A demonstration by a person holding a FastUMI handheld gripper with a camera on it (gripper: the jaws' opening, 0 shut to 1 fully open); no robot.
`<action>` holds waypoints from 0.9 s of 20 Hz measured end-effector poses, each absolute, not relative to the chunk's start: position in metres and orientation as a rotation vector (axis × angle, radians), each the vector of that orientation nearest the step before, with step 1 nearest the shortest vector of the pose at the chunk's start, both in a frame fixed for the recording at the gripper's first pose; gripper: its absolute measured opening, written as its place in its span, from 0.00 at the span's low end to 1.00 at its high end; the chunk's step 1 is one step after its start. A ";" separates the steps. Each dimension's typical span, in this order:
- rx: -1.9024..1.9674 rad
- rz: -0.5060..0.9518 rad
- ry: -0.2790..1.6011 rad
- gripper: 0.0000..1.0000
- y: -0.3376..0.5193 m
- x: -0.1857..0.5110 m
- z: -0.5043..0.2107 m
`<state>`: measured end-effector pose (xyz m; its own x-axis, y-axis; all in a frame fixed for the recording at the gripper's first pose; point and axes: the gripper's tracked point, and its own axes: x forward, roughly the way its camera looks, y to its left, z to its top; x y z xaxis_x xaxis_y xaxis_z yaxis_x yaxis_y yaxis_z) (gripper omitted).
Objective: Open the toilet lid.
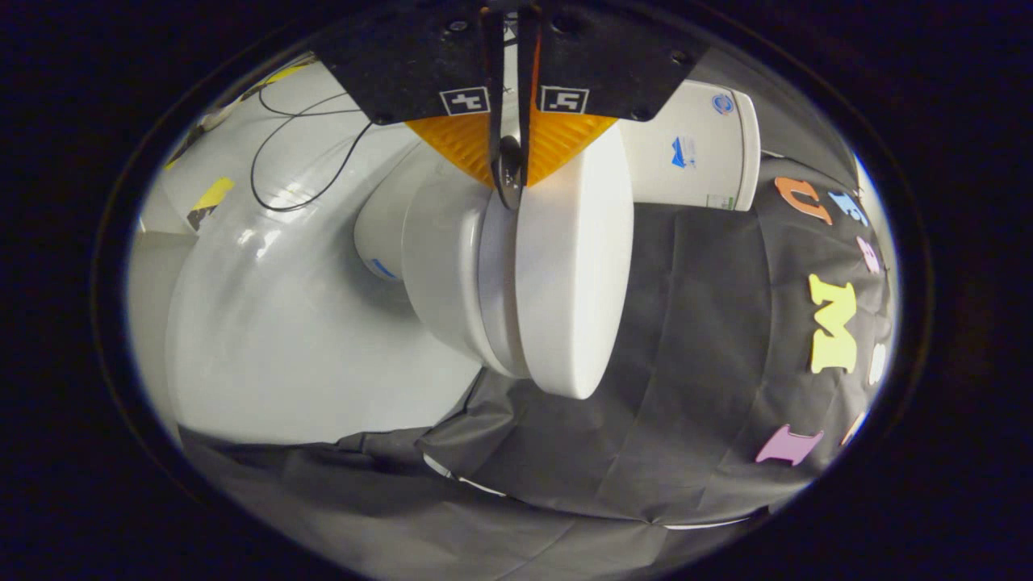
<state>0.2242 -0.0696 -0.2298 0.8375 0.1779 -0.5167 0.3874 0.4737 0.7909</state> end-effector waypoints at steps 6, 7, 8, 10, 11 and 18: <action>1.066 -0.132 0.592 0.07 -0.066 0.223 -0.218; 1.064 -0.128 0.588 0.07 -0.064 0.222 -0.214; 1.059 -0.121 0.584 0.07 -0.063 0.222 -0.210; 1.047 -0.109 0.575 0.06 -0.062 0.221 -0.204; 1.037 -0.102 0.569 0.05 -0.061 0.221 -0.201; 0.936 -0.074 0.538 0.04 -0.047 0.218 -0.176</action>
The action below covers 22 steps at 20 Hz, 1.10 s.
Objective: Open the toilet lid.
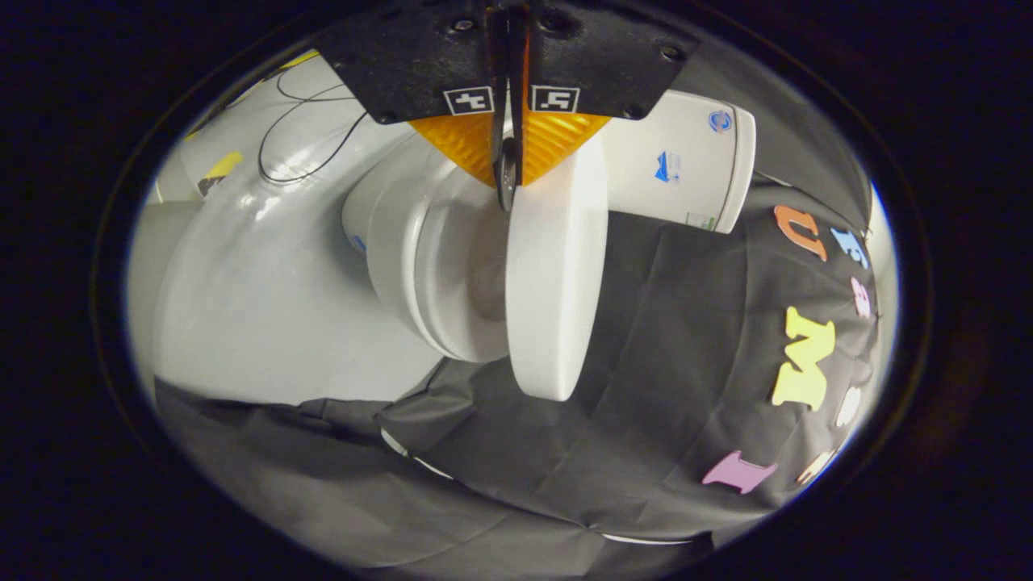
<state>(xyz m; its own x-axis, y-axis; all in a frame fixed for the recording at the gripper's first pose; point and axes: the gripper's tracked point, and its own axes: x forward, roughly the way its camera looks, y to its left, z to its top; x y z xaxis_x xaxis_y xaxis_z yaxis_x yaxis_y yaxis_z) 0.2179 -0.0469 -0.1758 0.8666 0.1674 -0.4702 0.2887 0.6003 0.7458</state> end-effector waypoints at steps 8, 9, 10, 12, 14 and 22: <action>0.812 -0.070 0.520 0.04 -0.037 0.215 -0.153; 0.786 -0.070 0.514 0.04 -0.034 0.215 -0.148; 0.760 -0.070 0.509 0.05 -0.032 0.216 -0.142; 0.700 -0.075 0.501 0.05 -0.027 0.216 -0.133; 0.633 -0.081 0.498 0.06 -0.022 0.216 -0.124; 0.465 -0.091 0.469 0.06 0.008 0.215 -0.087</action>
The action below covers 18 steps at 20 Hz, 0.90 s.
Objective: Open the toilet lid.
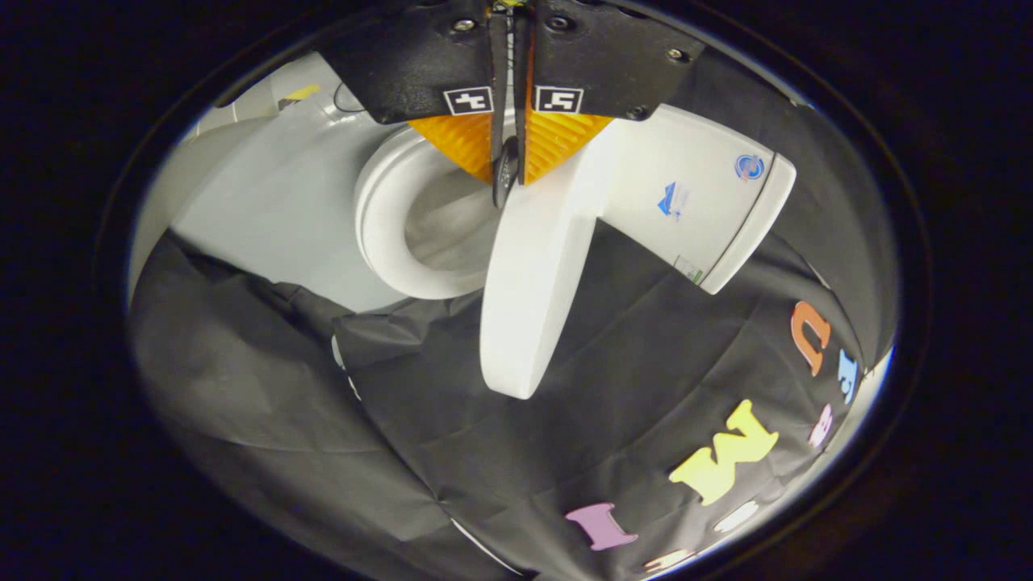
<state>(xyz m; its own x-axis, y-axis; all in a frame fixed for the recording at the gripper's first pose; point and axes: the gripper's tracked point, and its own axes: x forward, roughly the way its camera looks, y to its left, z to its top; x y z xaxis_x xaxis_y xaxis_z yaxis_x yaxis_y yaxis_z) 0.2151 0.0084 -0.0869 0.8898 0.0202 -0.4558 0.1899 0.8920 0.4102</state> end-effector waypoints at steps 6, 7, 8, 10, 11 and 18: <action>0.373 -0.110 0.445 0.06 0.033 0.215 -0.066; 0.363 -0.110 0.443 0.06 0.037 0.214 -0.064; 0.354 -0.110 0.440 0.06 0.041 0.214 -0.060; 0.327 -0.108 0.435 0.06 0.049 0.214 -0.054; 0.315 -0.106 0.433 0.06 0.052 0.214 -0.051; 0.220 -0.090 0.405 0.06 0.095 0.217 -0.031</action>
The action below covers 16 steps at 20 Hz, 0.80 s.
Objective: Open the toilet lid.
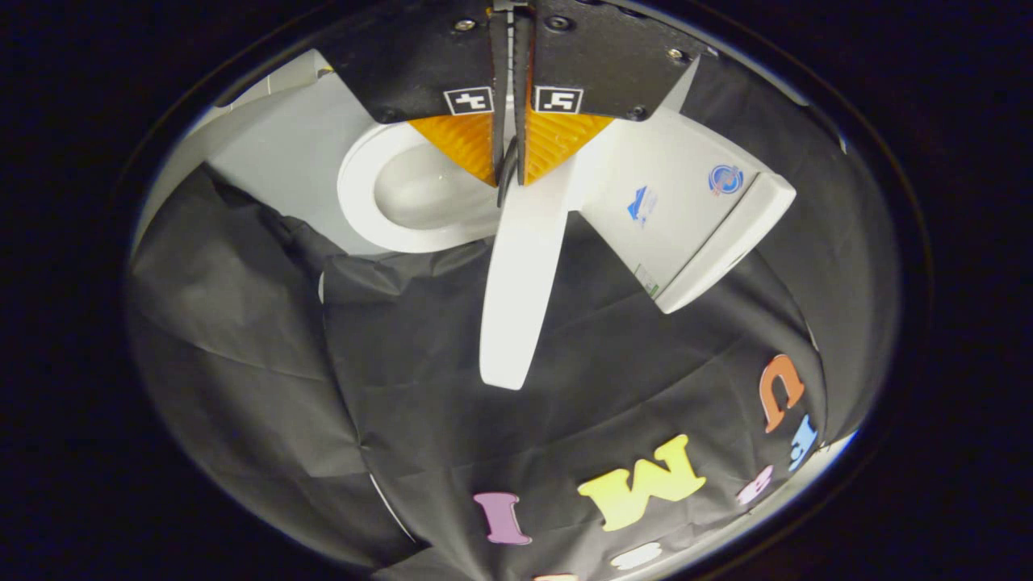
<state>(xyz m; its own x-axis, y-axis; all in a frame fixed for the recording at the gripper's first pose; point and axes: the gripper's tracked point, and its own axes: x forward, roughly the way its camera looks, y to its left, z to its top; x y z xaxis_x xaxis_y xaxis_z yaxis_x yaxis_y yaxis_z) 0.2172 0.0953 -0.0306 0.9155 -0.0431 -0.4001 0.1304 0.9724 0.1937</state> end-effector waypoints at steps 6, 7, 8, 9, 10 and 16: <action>0.129 -0.070 0.382 0.06 0.135 0.220 -0.016; 0.107 -0.062 0.378 0.06 0.144 0.220 -0.015; 0.081 -0.057 0.374 0.06 0.149 0.222 -0.014; 0.055 -0.054 0.371 0.06 0.153 0.222 -0.013; 0.042 -0.052 0.369 0.06 0.158 0.222 -0.012; -0.026 -0.021 0.368 0.06 0.187 0.224 -0.008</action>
<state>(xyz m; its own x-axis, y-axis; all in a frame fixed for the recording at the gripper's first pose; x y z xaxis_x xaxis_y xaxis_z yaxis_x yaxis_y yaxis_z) 0.2241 0.1872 -0.0084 0.9329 -0.0248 -0.3593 0.0155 0.9995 -0.0287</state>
